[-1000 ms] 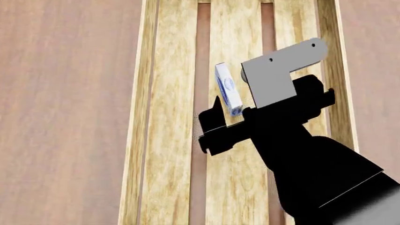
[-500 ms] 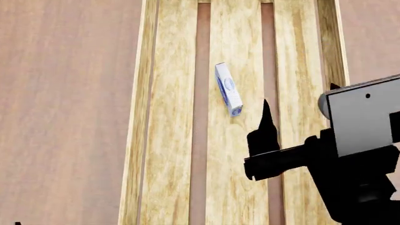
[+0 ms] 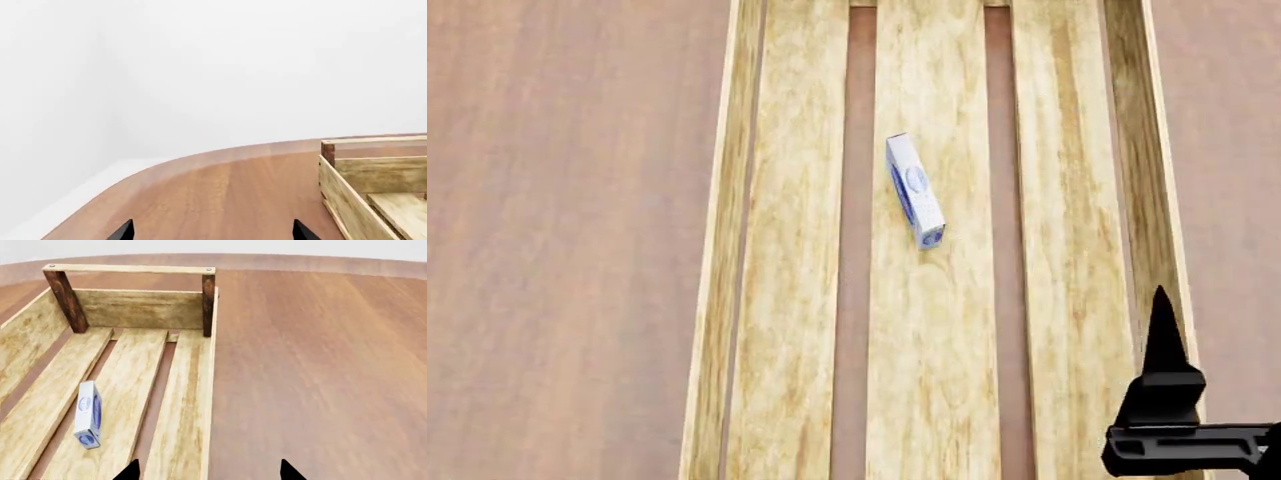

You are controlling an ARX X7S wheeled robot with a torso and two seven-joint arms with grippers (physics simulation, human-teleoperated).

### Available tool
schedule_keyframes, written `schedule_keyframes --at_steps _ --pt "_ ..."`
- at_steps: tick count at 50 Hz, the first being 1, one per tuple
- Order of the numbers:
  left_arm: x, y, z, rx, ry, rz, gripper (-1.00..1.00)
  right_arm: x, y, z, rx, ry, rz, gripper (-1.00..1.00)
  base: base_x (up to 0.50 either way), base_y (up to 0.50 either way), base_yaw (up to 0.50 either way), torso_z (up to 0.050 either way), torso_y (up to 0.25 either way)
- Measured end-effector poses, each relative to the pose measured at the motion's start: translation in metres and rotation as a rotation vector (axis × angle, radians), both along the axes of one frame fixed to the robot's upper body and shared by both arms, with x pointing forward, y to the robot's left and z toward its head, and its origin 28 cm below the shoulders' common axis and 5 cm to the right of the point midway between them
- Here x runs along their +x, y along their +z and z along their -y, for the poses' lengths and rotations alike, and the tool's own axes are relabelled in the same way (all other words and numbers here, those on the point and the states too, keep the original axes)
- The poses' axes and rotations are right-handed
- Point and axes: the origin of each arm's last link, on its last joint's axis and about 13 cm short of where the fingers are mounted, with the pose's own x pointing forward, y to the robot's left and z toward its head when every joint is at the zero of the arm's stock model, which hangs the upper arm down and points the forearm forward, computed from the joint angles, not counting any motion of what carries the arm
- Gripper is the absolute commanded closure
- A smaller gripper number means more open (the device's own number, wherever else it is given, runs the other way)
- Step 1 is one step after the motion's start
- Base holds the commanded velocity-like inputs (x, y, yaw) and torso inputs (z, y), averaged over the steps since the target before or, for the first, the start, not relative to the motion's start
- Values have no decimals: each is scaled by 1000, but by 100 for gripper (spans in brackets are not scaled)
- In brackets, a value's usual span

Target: Pick up the cream cheese and put it in the tray.

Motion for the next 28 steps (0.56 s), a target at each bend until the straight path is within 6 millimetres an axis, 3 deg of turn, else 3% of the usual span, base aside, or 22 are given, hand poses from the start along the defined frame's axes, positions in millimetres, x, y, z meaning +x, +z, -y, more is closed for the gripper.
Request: schedule_keyframes --at_steps 16,28 --pt "20 79 -5 55 -18 88 -100 -1 -4 1 -18 -77 61 -100 0 0 0 0 0" --pt "10 115 2 106 -36 276 -100 -11 1 -8 -52 -181 258 -100 0 0 0 0 0"
